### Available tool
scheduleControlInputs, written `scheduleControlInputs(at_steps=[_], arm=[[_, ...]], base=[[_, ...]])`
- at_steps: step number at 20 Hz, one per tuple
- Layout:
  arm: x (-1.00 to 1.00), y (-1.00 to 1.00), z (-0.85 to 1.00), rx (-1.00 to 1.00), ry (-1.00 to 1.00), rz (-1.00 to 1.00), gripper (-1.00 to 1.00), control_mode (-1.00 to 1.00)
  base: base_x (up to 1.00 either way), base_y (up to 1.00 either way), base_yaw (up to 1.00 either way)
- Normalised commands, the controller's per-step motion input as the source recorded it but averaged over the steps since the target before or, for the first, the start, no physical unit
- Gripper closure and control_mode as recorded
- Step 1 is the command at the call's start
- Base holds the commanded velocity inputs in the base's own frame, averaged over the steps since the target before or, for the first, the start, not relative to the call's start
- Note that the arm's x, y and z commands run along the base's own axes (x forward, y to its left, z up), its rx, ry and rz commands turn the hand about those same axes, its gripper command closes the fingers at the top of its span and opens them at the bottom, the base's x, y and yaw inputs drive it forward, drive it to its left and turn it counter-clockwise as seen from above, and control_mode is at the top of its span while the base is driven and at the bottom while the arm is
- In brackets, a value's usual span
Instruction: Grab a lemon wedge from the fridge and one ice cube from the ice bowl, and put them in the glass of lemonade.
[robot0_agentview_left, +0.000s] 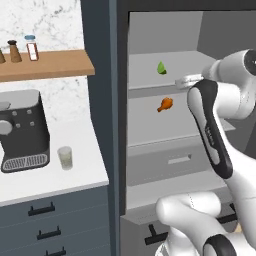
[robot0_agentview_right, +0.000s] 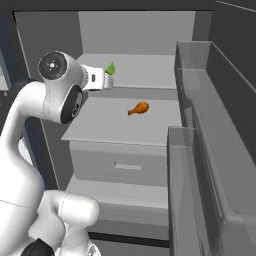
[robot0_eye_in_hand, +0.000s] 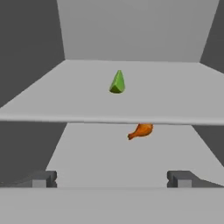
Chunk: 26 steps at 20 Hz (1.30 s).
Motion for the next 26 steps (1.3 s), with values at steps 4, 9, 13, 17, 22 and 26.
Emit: scheduleControlInputs(at_steps=[4, 9, 13, 17, 22, 26], arm=[[0.29, 0.00, 0.50, 0.11, 0.01, -0.10, -1.00, -1.00], [0.35, 0.00, 0.10, 0.12, 0.00, -0.04, -1.00, -1.00], [0.43, 0.00, -0.09, 0.11, 0.00, 0.00, -1.00, -1.00], [0.59, 0.03, -0.28, 0.03, 0.02, 0.01, -1.00, -1.00], [0.60, 0.14, -0.14, 0.00, 0.03, 0.00, -1.00, -1.00], [0.57, 0.06, 0.00, 0.00, 0.06, 0.00, -1.00, -1.00]], base=[[0.00, 0.00, 0.00], [0.00, 0.00, 0.00], [0.00, 0.00, 0.00], [0.00, 0.00, 0.00], [0.00, 0.00, 0.00], [0.00, 0.00, 0.00]])
